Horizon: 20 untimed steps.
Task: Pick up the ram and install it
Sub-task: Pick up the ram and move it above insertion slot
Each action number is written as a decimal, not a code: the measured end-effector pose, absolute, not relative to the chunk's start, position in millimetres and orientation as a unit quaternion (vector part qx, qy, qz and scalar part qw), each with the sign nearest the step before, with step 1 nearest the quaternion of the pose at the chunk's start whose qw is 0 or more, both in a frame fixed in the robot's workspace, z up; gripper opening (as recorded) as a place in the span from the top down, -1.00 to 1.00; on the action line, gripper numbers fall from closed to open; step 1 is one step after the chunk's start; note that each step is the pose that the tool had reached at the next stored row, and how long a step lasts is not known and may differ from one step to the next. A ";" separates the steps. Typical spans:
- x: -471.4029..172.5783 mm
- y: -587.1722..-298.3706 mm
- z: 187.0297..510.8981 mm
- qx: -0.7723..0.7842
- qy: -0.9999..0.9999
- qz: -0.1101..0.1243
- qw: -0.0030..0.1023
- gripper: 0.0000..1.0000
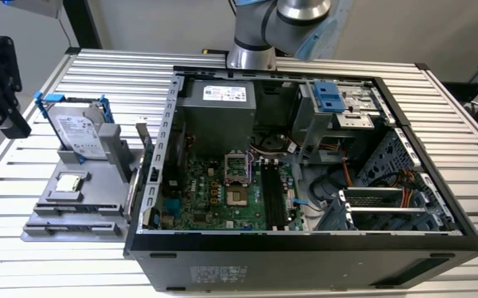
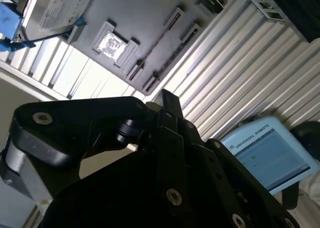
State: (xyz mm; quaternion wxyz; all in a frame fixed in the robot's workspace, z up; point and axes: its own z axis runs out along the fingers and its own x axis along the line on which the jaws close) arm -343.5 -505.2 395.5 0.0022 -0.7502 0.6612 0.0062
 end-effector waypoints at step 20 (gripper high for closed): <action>-343.5 -505.1 395.1 -0.775 0.632 0.006 0.002 -1.00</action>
